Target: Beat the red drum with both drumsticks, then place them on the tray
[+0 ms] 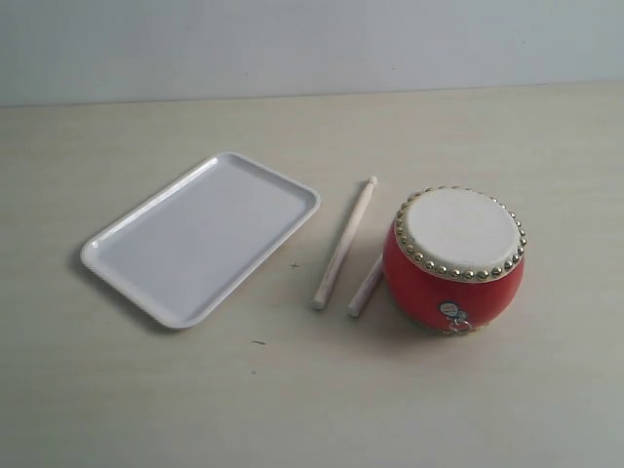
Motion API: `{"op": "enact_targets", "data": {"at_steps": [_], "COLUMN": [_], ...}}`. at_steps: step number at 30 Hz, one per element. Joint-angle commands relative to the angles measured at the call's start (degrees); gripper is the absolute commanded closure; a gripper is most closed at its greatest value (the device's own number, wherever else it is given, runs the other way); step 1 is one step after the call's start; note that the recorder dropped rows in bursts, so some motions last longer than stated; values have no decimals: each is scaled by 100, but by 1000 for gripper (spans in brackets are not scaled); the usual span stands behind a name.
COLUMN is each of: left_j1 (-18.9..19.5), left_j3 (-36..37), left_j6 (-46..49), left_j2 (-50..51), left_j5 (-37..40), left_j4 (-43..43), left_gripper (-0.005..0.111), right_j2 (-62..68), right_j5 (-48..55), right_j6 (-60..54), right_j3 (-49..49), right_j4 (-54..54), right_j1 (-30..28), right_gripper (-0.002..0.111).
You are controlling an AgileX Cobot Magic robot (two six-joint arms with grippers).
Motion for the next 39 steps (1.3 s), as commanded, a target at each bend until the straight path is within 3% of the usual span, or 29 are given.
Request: {"op": "enact_targets", "data": {"at_steps": [1,4,13,18,24,39], "left_j1": [-27,-27,-27,-27,-27,-27], "left_j3": [19,19,19,19,19,19], "left_j6": [-14,-14,-14,-14,-14,-14], "left_j2": [-39,-39,-39,-39,-39,-39], "left_j5": [68,97,145,514,555,555], "left_j4": [25,25,25,25,25,25], "left_gripper": [107,107,107,107,107,107], "right_j2": [1573,2381,3848,4360,4436,4499], "right_j5": [2262,2601,3084,3339,3122,2878], "right_j6": [-2339,-2058,982,2266,2660,2509], "right_j3": [-856,-1325,-2101,-2100,-2100,-2100], "right_j4": [2354,2111,-1906,-3047,-2939,-2021], "right_j1": [301,878,3011,3816,4233,4248], "right_gripper": [108,108,108,108,104,104]}}
